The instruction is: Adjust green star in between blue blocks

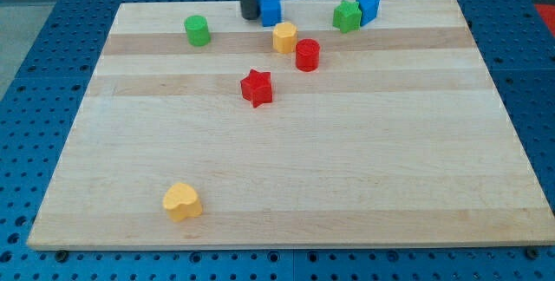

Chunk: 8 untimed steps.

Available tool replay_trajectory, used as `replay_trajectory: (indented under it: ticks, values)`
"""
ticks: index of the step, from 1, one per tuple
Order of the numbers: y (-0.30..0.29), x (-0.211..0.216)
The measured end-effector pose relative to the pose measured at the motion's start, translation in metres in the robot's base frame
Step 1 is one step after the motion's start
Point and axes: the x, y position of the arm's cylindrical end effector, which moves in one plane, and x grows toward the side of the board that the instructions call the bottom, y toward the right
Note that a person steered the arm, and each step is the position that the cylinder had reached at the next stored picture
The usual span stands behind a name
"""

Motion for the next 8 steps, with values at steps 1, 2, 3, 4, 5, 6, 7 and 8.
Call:
replay_trajectory:
  ticks: [1, 2, 3, 4, 5, 6, 7, 8]
  values:
    - [0.034, 0.003]
    - [0.060, 0.003]
    - [0.062, 0.003]
    - [0.062, 0.024]
    - [0.075, 0.058]
    - [0.105, 0.079]
    - [0.147, 0.081]
    - [0.156, 0.072]
